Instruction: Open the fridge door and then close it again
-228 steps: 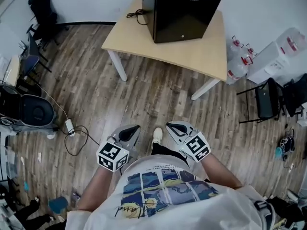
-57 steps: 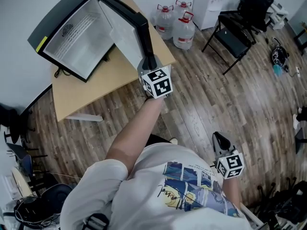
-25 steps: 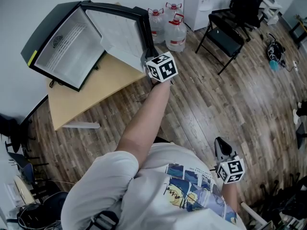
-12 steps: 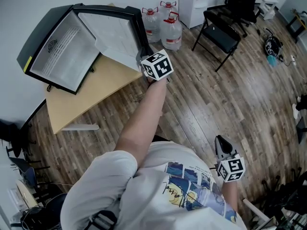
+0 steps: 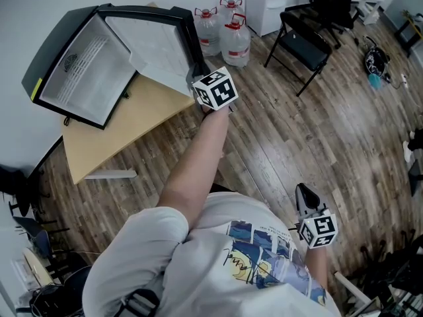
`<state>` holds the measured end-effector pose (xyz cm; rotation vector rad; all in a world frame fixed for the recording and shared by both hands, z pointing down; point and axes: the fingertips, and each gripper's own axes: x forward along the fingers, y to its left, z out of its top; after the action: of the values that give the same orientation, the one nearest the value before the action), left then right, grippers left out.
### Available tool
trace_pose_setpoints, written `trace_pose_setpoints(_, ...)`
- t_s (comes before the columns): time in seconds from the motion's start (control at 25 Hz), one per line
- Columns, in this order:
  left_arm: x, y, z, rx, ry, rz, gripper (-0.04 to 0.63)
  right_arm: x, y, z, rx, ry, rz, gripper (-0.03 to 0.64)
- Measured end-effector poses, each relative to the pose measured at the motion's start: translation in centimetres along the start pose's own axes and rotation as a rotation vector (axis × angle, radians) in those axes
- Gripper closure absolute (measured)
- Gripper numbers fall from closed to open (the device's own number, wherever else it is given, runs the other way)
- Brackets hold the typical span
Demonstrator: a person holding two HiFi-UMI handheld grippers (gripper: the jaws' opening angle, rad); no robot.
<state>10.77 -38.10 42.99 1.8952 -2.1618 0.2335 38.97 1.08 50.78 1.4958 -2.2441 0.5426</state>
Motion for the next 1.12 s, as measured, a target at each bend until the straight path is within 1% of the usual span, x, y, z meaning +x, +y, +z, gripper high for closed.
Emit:
trace_pose_setpoints(0.52, -0.4, 0.2, -0.2, -0.013, 0.008, -0.022, 0.523, 0.3, 0.9, 0.3, -0.019, -0.014, 0.006, 0.589)
trace_pose_setpoints(0.84, -1.5, 0.9, -0.4, 0.003, 0.009, -0.043, 0.523, 0.1, 2.2, 0.0, -0.020, 0.003, 0.014, 0.589)
trace_pose_setpoints(1.12, -3.1, 2.4, -0.6, 0.018, 0.018, -0.063, 0.525, 0.4, 4.3, 0.8, -0.026, 0.006, 0.042, 0.589)
